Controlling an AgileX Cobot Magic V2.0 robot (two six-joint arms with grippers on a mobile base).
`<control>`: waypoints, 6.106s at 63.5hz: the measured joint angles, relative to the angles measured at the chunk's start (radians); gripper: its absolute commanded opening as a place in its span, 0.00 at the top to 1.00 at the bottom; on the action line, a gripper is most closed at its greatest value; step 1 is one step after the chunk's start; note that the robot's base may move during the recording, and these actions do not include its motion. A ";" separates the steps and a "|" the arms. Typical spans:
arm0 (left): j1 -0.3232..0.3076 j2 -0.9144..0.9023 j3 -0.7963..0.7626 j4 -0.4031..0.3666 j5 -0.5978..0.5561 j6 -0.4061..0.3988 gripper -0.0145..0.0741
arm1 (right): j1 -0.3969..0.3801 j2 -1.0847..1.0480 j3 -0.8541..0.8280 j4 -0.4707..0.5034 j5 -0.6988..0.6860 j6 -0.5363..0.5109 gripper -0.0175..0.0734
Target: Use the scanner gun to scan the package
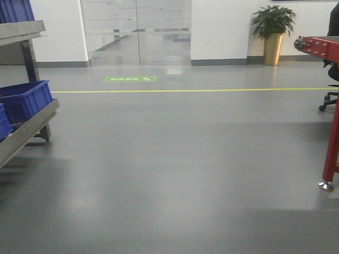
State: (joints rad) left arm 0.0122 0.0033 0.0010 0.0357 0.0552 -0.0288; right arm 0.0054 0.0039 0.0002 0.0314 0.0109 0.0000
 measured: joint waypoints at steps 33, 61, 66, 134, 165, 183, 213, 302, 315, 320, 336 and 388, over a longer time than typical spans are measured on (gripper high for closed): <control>0.000 0.000 0.000 0.000 0.000 0.000 0.96 | 0.000 0.000 0.000 0.000 0.000 0.000 0.99; 0.000 0.000 0.000 0.000 0.000 0.000 0.96 | 0.000 0.000 0.000 0.000 0.000 0.000 0.99; 0.000 0.000 0.000 0.000 0.000 0.000 0.96 | 0.000 0.000 0.000 0.000 0.000 0.000 0.99; 0.000 0.000 0.000 0.000 0.000 0.000 0.96 | 0.000 0.000 0.000 0.000 0.000 0.000 0.99; 0.000 0.000 0.000 0.000 0.000 0.000 0.96 | 0.000 0.000 0.000 0.000 0.000 0.000 0.99; 0.000 0.000 0.000 0.000 0.000 0.000 0.96 | 0.000 0.000 0.000 0.000 0.000 0.000 0.99; 0.000 0.000 0.000 0.000 0.000 0.000 0.96 | 0.000 0.000 0.000 0.000 0.000 0.000 0.99; 0.000 0.000 0.001 0.000 0.000 0.000 0.96 | 0.000 0.000 0.000 0.000 0.000 0.000 0.99; 0.000 0.000 0.001 0.000 0.000 0.000 0.96 | 0.000 0.000 0.000 0.000 0.000 0.000 0.99; 0.000 0.000 0.001 0.000 0.000 0.000 0.96 | 0.000 0.000 0.000 0.000 0.000 0.000 0.99; 0.000 0.000 0.001 0.000 0.000 0.000 0.96 | 0.000 0.000 0.000 0.000 0.000 0.000 0.99; 0.000 0.000 0.001 0.000 0.000 0.000 0.96 | 0.000 0.000 0.000 0.000 0.000 0.000 0.99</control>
State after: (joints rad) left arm 0.0122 0.0033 0.0017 0.0357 0.0552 -0.0288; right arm 0.0054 0.0039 0.0002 0.0314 0.0109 0.0000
